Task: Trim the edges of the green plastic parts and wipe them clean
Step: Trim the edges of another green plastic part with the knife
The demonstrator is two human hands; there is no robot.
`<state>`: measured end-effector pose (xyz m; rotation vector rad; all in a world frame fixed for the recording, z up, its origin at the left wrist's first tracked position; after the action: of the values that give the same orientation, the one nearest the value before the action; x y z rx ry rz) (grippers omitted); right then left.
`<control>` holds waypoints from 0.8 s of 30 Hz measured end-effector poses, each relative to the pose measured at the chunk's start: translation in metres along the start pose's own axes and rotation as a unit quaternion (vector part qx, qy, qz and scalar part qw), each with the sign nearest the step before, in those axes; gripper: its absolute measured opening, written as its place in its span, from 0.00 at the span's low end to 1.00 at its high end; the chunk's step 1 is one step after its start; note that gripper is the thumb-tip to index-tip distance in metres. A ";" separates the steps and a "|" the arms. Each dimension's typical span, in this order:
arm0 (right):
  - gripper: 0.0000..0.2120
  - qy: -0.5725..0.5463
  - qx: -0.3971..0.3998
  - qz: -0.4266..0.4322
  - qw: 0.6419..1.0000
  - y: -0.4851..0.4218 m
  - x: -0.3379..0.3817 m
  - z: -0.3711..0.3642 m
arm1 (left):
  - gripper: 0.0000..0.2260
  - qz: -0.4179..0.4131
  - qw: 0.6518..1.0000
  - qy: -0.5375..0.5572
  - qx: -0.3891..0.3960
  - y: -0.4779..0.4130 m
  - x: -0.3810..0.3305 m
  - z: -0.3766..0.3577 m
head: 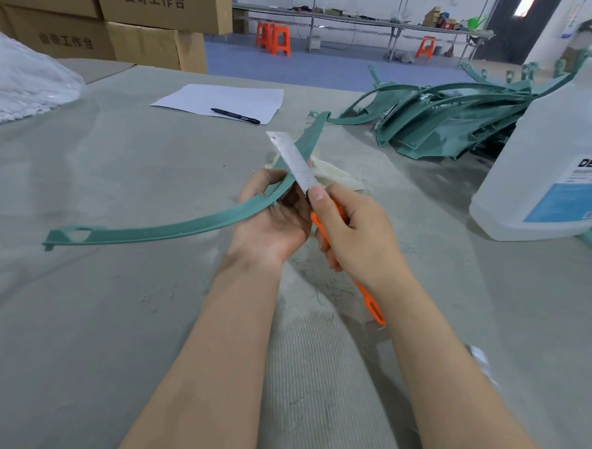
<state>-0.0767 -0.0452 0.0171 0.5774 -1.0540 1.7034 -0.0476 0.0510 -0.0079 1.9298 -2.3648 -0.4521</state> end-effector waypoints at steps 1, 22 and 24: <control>0.18 0.003 0.008 0.001 1.000 0.001 0.000 -0.002 | 0.12 0.005 1.000 0.003 0.002 0.001 0.001 0.000; 0.14 0.021 0.092 0.039 0.995 0.009 0.016 -0.015 | 0.11 0.024 0.993 0.111 0.026 0.004 -0.003 0.002; 0.15 0.023 0.095 0.040 0.994 0.009 0.016 -0.015 | 0.12 0.015 0.994 0.106 0.034 0.005 -0.004 0.001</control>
<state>-0.0893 -0.0251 0.0188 0.6192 -0.8981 1.8924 -0.0518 0.0557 -0.0072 1.8629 -2.2966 -0.1585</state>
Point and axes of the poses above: each hand's wrist, its own y-axis away from the middle knuckle, its own z-axis out of the back of the hand, x = y × z, the point moved 6 cm from there along -y, towards the middle knuckle, and after that the axes turned 7 degrees about y, right-handed, at the moved point
